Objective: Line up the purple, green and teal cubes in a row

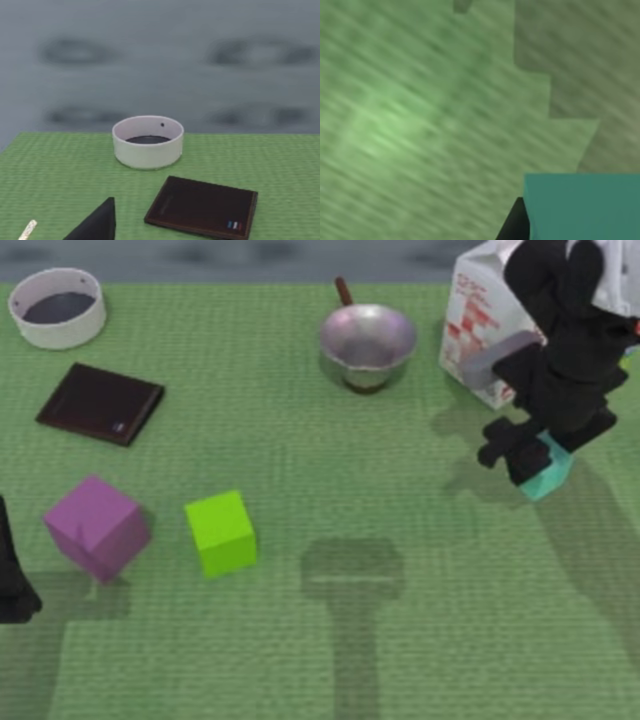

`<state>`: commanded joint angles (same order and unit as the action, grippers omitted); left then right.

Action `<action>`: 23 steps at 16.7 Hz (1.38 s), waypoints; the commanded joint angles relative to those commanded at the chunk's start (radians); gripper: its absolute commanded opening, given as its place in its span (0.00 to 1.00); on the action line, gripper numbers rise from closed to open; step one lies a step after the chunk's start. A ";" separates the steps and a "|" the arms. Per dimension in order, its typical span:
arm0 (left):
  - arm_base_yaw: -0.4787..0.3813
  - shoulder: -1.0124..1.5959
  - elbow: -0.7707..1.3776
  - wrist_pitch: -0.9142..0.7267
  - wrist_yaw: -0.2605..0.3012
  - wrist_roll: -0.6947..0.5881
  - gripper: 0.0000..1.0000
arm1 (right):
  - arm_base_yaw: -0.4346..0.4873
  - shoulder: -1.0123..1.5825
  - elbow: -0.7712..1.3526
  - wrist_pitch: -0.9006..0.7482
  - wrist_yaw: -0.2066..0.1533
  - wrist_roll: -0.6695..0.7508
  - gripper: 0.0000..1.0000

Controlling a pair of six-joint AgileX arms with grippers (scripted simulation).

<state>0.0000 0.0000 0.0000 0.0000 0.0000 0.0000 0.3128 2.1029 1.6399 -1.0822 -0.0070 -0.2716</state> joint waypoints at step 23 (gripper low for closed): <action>0.000 0.000 0.000 0.000 0.000 0.000 1.00 | 0.274 -0.106 -0.123 0.017 0.023 0.867 0.00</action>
<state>0.0000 0.0000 0.0000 0.0000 0.0000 0.0000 0.5865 1.9972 1.5170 -1.0652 0.0160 0.5957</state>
